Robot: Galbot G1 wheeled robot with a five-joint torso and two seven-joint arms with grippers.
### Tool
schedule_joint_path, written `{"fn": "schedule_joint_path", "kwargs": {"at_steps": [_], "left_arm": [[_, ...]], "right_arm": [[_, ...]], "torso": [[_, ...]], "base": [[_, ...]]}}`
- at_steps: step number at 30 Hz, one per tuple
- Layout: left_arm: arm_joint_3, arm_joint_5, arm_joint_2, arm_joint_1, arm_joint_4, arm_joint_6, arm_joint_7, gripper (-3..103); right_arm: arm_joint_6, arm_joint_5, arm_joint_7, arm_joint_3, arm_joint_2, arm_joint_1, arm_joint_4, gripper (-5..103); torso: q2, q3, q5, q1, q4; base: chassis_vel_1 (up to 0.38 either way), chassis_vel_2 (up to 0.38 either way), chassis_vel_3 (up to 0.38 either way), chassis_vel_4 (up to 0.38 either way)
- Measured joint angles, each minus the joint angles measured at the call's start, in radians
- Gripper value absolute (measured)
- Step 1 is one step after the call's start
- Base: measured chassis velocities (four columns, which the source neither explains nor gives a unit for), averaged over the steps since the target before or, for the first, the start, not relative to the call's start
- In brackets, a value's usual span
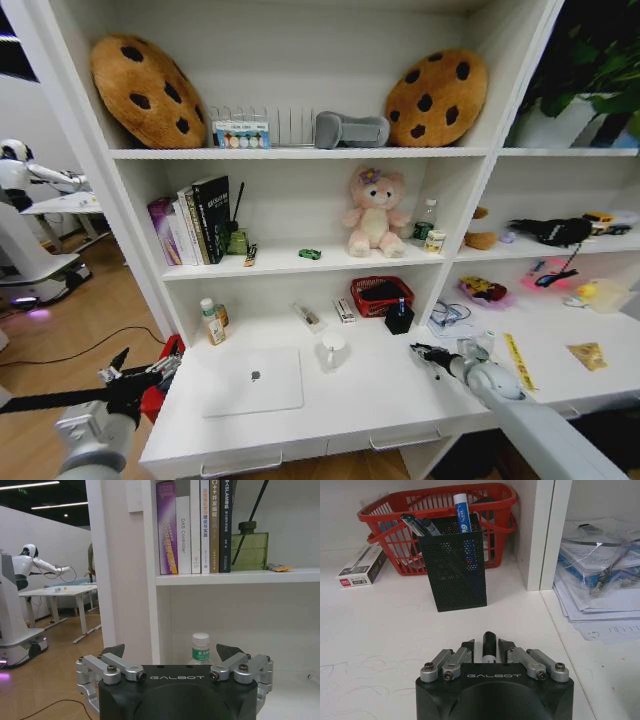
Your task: Organize the objects on the table.
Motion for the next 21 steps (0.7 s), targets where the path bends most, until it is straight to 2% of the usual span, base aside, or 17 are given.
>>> {"fn": "schedule_joint_path", "kwargs": {"at_steps": [5,14,15,17,18,20,21], "left_arm": [[0.0,0.0,0.0,0.0,0.0,0.0,0.0,100],[0.0,0.0,0.0,0.0,0.0,0.0,0.0,100],[0.0,0.0,0.0,0.0,0.0,0.0,0.0,100],[0.0,0.0,0.0,0.0,0.0,0.0,0.0,100],[0.0,0.0,0.0,0.0,0.0,0.0,0.0,100],[0.0,0.0,0.0,0.0,0.0,0.0,0.0,100],[0.0,0.0,0.0,0.0,0.0,0.0,0.0,100]], "right_arm": [[0.001,0.013,-0.004,0.003,-0.01,-0.003,-0.001,12],[0.013,0.029,-0.007,0.017,-0.01,0.02,0.017,11],[0.053,0.016,-0.022,0.019,-0.012,0.031,0.02,11],[0.212,-0.007,-0.062,0.017,-0.01,0.061,0.031,11],[0.212,-0.007,-0.062,0.017,-0.01,0.061,0.031,11],[0.339,-0.064,-0.084,0.007,0.004,0.103,0.026,11],[0.339,-0.064,-0.084,0.007,0.004,0.103,0.026,11]], "torso": [[0.0,0.0,0.0002,0.0,-0.0001],[0.0,0.0,0.0007,0.0,-0.0003],[0.0,0.0,0.0001,0.0,-0.0003],[0.0,0.0,0.0002,0.0,-0.0004],[0.0,0.0,0.0002,0.0,-0.0004],[0.0,0.0,-0.0003,0.0,-0.0003],[0.0,0.0,-0.0003,0.0,-0.0003]], "base": [[0.0,0.0,0.0,0.0],[0.0,0.0,0.0,0.0],[0.0,0.0,0.0,0.0],[0.0,0.0,0.0,0.0],[0.0,0.0,0.0,0.0],[0.0,0.0,0.0,0.0],[0.0,0.0,0.0,0.0]]}}
